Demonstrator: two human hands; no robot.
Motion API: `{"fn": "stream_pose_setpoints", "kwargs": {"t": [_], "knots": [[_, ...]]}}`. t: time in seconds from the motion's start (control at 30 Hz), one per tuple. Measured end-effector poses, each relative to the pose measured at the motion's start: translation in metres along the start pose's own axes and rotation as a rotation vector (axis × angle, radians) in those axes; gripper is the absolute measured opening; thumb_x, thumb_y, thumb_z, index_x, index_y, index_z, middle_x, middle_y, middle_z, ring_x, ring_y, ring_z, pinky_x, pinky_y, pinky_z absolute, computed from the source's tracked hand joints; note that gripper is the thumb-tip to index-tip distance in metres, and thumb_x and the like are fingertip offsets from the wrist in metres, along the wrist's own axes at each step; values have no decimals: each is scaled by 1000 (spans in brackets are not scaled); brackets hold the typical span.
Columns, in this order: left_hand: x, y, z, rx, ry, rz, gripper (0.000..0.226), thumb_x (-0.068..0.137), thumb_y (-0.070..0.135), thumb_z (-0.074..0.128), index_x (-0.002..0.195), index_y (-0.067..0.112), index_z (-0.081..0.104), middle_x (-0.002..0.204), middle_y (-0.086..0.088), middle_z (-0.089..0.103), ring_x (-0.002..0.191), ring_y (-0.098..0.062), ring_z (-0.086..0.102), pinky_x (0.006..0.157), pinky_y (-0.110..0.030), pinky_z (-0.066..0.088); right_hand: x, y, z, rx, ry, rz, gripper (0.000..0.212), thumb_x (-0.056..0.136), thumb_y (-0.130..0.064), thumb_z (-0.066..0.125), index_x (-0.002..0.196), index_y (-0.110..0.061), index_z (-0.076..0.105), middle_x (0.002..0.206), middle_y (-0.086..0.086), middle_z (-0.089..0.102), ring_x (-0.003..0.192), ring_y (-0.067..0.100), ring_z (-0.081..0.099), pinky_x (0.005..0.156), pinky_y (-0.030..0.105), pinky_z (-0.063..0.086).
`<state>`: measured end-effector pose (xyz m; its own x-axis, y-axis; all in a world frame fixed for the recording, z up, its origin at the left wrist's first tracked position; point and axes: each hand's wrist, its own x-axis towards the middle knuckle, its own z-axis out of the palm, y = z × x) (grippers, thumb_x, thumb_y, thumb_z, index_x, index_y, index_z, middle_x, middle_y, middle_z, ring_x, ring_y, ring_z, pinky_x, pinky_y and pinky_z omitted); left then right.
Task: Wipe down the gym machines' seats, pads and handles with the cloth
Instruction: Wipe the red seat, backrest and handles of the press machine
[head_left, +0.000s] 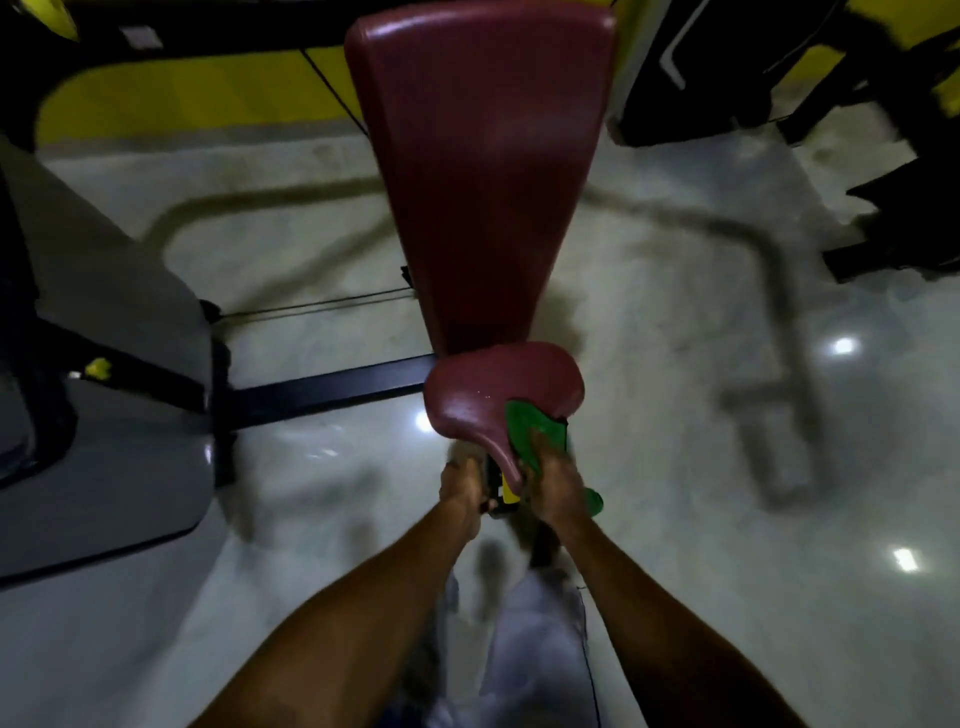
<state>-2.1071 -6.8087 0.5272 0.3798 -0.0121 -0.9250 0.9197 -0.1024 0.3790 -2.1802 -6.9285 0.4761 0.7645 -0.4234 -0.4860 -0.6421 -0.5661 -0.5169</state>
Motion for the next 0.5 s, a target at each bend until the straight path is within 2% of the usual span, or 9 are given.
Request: {"fn": "stream_pose_setpoints", "kwargs": {"t": [0.07,0.13,0.17,0.2,0.23,0.33,0.43,0.47,0.5], "knots": [[9,-5,12,-53,25,-22,21,100,22,44,95,12,62,87,-12,66,75,-28,64,56,-32,54,13,17,15,-177,-122,-150,59,100,-20,50,155,-5,37,160,24,35,147,45,34,122,52,29],[50,-31,25,-78,56,-65,23,99,26,45,92,12,62,83,-9,65,69,-24,62,58,-31,54,31,35,31,-361,-75,-298,55,103,-34,41,151,-7,45,154,26,44,138,53,44,104,74,39],[70,-44,32,-108,54,-89,28,95,34,48,100,12,65,88,-8,68,73,-23,66,61,-32,56,43,44,34,-435,-102,-343,56,106,-43,26,148,-12,47,148,24,52,132,52,50,96,78,40],[76,-50,37,-144,34,-115,39,92,43,49,111,14,66,100,-6,71,83,-22,70,67,-35,58,48,53,37,-482,-91,-390,59,107,-49,15,147,-18,45,146,21,55,133,49,51,95,75,37],[83,-56,42,-165,16,-131,44,91,48,48,118,16,64,110,-5,71,92,-21,70,72,-37,58,53,58,36,-520,-71,-443,60,106,-54,15,148,-22,42,150,19,53,139,46,46,98,74,35],[43,-19,68,-250,81,-141,41,106,41,33,109,12,62,113,-10,65,101,-24,62,91,-41,51,86,72,32,-596,-95,-608,58,98,-55,41,153,-35,41,160,11,40,149,37,30,111,71,28],[62,-32,79,87,203,0,53,104,54,23,112,16,59,109,-13,63,104,-28,57,97,-39,42,114,63,28,-628,-198,-608,54,95,-62,47,147,-48,46,161,2,40,147,31,34,113,59,24],[70,-33,78,117,224,1,65,100,64,21,123,15,56,121,-17,60,116,-32,52,106,-39,36,123,58,28,-623,-188,-611,53,94,-65,45,145,-51,47,159,0,41,144,30,35,111,59,27],[78,-35,85,198,240,-14,73,99,66,19,141,12,46,142,-17,48,133,-32,42,113,-32,27,131,51,27,-610,-195,-601,51,93,-68,42,142,-53,48,157,-1,43,140,30,37,109,59,31]]}}
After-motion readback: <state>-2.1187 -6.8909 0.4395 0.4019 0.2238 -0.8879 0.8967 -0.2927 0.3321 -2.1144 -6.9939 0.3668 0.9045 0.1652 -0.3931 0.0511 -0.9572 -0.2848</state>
